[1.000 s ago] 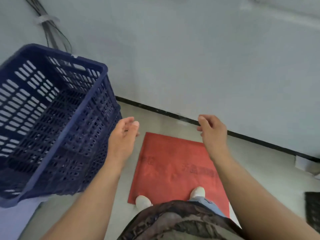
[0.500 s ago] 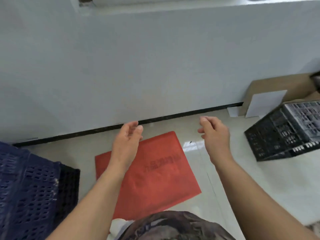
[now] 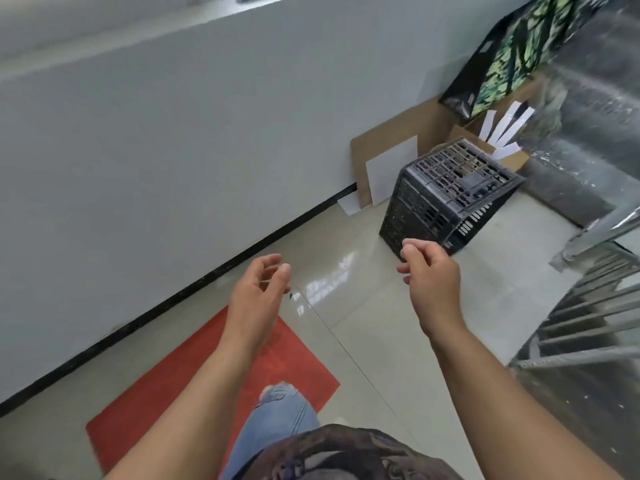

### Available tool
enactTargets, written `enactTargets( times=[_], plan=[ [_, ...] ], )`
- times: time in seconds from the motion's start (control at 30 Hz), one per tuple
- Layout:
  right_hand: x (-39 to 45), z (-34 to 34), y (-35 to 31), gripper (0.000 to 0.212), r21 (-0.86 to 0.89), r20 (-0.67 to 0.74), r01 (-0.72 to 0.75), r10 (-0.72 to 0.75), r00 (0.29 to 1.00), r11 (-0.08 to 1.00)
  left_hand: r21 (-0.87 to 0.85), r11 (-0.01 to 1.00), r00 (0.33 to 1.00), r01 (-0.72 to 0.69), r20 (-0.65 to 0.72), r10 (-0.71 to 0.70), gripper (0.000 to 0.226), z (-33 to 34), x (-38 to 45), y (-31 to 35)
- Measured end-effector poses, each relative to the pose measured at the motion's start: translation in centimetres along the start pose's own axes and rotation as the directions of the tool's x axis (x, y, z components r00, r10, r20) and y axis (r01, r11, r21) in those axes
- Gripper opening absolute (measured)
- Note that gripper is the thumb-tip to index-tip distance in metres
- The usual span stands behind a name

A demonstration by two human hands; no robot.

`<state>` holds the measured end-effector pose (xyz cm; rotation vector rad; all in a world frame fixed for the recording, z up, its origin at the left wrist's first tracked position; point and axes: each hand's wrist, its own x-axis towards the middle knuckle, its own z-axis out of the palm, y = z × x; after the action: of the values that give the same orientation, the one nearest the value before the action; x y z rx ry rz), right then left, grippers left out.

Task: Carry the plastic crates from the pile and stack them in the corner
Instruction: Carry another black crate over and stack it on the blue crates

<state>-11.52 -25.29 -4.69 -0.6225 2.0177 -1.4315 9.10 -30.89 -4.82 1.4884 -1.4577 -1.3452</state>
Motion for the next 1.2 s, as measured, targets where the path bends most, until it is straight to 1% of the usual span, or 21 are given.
enactTargets(
  times=[0.17,0.33,0.57,0.77,0.97,1.03,1.1,1.17,1.2],
  plan=[
    [4.7,-2.9,1.0,0.017,0.012,-0.104,-0.046,0.047,0.993,0.999,0.018,1.0,0.996,-0.005,0.086,0.003,0.021,5.3,4.1,1.9],
    [11.3,-5.0,0.2,0.018,0.023,-0.193,-0.035,0.039,0.98,0.999,0.021,0.998,0.981,-0.056,0.19,0.051,0.019,11.3,10.3,4.6],
    [22.6,-6.6,-3.0,0.014,0.003,-0.26,-0.085,0.083,0.962,0.996,0.027,0.998,0.955,-0.061,0.292,0.051,0.02,19.6,19.4,9.5],
    [30.7,-7.4,-4.3,0.016,-0.013,-0.312,-0.113,0.104,0.944,0.993,0.062,0.996,0.929,-0.063,0.369,0.035,0.022,25.7,26.2,12.3],
    [36.3,-9.4,-4.4,0.014,-0.046,-0.293,-0.126,0.108,0.95,0.991,0.105,0.991,0.923,-0.076,0.383,0.03,0.026,31.1,29.0,13.8],
    [38.3,-10.5,-3.8,0.016,-0.051,-0.299,-0.135,0.114,0.948,0.989,0.11,0.992,0.932,-0.053,0.363,0.01,0.028,32.9,29.5,13.9],
    [40.4,-11.8,-3.2,0.025,-0.054,-0.296,-0.147,0.125,0.947,0.988,0.102,0.995,0.943,-0.014,0.333,-0.021,0.029,34.7,30.1,13.9],
    [42.7,-13.4,-2.3,0.029,-0.06,-0.266,-0.154,0.133,0.955,0.986,0.116,0.993,0.955,-0.004,0.297,-0.03,0.034,36.6,30.6,13.9],
    [44.0,-14.2,-1.7,0.028,-0.09,-0.229,-0.154,0.13,0.965,0.984,0.128,0.992,0.961,-0.004,0.274,-0.032,0.037,37.6,30.9,13.9]
  ],
)
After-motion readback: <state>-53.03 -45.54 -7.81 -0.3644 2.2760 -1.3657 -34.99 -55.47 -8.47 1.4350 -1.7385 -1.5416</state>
